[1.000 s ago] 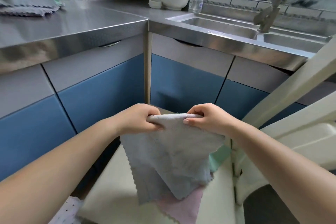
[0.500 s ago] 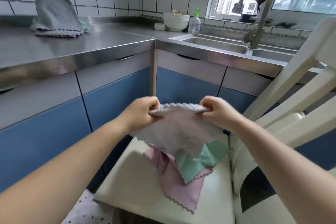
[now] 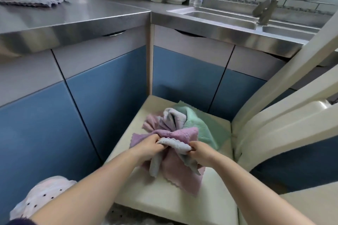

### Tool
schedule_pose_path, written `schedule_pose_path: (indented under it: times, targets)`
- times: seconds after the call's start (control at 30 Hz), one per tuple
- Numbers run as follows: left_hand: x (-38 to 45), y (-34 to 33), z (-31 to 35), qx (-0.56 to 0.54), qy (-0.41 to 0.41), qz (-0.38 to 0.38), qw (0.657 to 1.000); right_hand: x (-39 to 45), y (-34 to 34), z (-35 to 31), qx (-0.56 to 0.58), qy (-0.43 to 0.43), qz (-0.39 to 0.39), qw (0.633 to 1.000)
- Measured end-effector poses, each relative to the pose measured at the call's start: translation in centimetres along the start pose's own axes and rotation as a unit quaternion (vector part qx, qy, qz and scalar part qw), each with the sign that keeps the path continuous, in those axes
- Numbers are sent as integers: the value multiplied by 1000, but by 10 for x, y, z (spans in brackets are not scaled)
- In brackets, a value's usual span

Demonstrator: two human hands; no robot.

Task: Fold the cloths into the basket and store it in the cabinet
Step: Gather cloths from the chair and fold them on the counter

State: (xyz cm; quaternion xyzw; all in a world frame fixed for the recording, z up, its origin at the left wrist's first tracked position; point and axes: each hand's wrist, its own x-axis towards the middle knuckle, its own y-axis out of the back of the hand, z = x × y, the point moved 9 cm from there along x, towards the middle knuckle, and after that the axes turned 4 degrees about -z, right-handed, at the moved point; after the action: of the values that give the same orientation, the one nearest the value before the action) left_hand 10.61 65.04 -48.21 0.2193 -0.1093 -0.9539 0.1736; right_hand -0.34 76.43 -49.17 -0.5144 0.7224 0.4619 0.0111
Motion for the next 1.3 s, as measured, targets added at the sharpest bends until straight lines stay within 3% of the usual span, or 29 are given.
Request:
schedule_pose_path:
  times: [0.23, 0.37, 0.53, 0.77, 1.0, 1.13, 1.3]
  targets:
    - [49, 6, 14, 19, 0, 11, 1000, 33, 33, 8, 32, 3, 34, 999]
    - [56, 19, 28, 135, -31, 19, 990, 35, 60, 7, -45, 23, 72, 996]
    - [36, 54, 60, 225, -64, 5, 972, 13, 115, -29, 12, 86, 118, 989]
    - [-5, 123, 138, 244, -146, 118, 952, -11, 184, -96, -17, 156, 215, 964]
    - [-54, 186, 206, 321, -222, 240, 889, -48, 224, -168, -49, 234, 307, 921]
    - [-102, 191, 204, 352, -233, 236, 875, -74, 200, -173, 41, 276, 257, 925]
    - [-127, 155, 114, 375, -150, 125, 906, -68, 116, -131, 83, 247, 99, 960]
